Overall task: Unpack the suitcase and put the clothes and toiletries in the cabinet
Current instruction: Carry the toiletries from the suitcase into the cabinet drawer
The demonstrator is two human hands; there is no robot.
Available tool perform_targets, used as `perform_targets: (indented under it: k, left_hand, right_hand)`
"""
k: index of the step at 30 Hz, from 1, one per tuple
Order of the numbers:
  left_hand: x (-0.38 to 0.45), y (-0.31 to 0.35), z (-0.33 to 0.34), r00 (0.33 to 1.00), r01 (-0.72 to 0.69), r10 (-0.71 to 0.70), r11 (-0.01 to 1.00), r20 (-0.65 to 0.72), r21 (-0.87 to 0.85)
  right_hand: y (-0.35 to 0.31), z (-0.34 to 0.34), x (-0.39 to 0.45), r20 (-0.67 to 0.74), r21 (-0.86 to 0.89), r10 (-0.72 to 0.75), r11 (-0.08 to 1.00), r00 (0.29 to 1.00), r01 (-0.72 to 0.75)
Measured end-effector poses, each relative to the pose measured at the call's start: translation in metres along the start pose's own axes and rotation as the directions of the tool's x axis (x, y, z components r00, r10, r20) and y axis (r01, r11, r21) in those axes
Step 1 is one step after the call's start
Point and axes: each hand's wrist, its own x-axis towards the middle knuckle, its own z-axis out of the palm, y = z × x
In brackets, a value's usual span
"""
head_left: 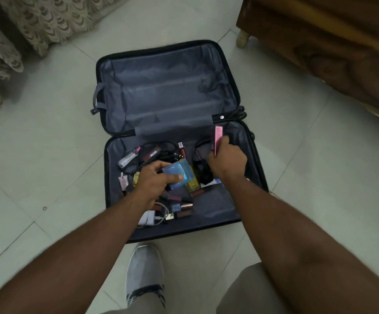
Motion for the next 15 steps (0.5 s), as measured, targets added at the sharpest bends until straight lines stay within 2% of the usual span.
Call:
perform_targets:
  k: [3, 5, 7, 11, 15]
  left_hand:
    - [-0.029, 0.045, -0.003, 1.000, 0.009, -0.009, 0.998, 0.006, 0.058]
    - [-0.059, 0.078, -0.008, 1.000, -0.018, 0.015, 0.992, 0.025, 0.127]
    - [-0.096, 0.110, -0.011, 0.999, -0.050, 0.050, 0.976, 0.004, 0.210]
    - [-0.199, 0.174, -0.011, 0.995, -0.065, 0.081, 0.969, -0.057, 0.236]
    - [-0.332, 0.255, 0.004, 0.997, -0.060, 0.050, 0.979, 0.056, 0.197]
  right_hand:
    - [-0.018, -0.053, -0.031, 0.028, 0.284, -0.002, 0.959, 1.000, -0.006]
    - [-0.027, -0.095, -0.054, 0.097, 0.558, 0.037, 0.825, 0.995, -0.085]
    - [-0.030, -0.140, -0.078, 0.187, 0.752, 0.072, 0.631, 0.980, -0.190]
    - [-0.028, -0.263, -0.139, 0.391, 0.847, 0.104, 0.348, 0.915, -0.402]
    - [-0.022, -0.407, -0.216, 0.518, 0.824, 0.130, 0.188, 0.846, -0.534]
